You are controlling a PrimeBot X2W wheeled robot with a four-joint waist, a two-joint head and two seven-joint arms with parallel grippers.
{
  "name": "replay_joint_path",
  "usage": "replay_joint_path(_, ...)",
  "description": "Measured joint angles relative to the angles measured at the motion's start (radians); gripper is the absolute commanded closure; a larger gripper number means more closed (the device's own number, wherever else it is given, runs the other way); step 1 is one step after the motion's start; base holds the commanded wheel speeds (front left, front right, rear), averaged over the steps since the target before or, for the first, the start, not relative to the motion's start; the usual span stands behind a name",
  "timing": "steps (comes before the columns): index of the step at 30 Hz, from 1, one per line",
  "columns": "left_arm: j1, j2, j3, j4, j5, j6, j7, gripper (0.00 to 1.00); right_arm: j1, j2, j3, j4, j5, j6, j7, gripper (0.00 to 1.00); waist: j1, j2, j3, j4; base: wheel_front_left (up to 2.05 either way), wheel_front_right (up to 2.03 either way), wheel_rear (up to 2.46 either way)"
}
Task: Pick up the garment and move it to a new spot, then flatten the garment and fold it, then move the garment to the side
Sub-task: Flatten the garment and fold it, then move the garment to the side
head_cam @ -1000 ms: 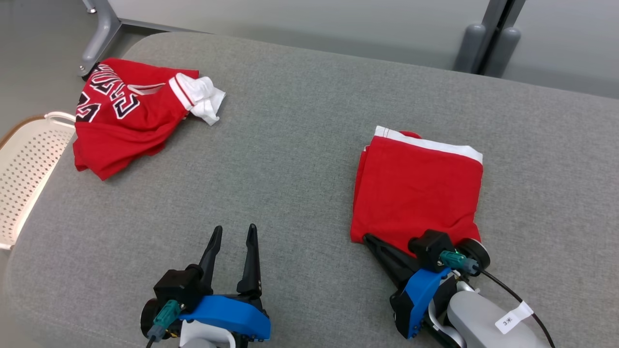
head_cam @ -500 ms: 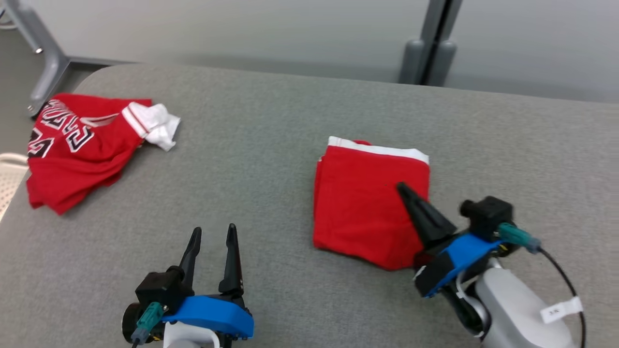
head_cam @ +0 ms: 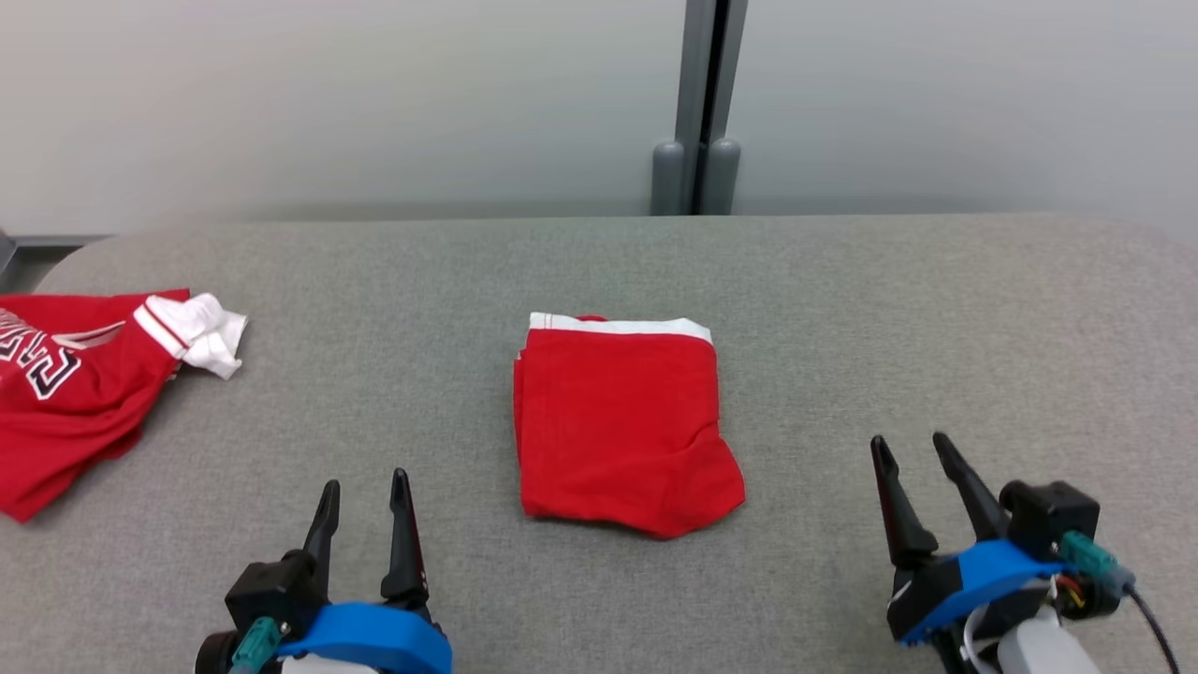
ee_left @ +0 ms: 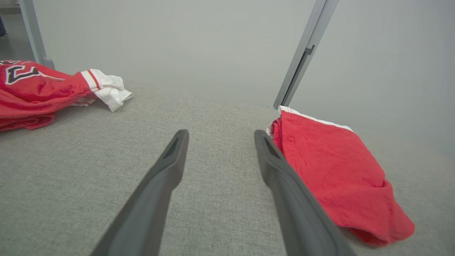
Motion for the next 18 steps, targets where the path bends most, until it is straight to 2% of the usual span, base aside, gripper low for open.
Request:
replay_joint_path(8, 0.06, 0.0, 0.011, 0.009, 0.017, 0.004, 0.0, 0.0, 0.079, 0.04, -0.042, 0.004, -0.037, 0.0, 0.0, 0.0, -0.0001, -0.0001, -0.043, -0.032, 0.0, 0.0, 0.0)
replay_joint_path(18, 0.074, 0.0, 0.007, 0.011, 0.025, 0.002, 0.0, 0.0, 0.088, 0.051, -0.043, 0.006, -0.046, 0.0, 0.0, 0.0, 0.0, 0.0, -0.041, -0.03, 0.0, 0.0, 0.0)
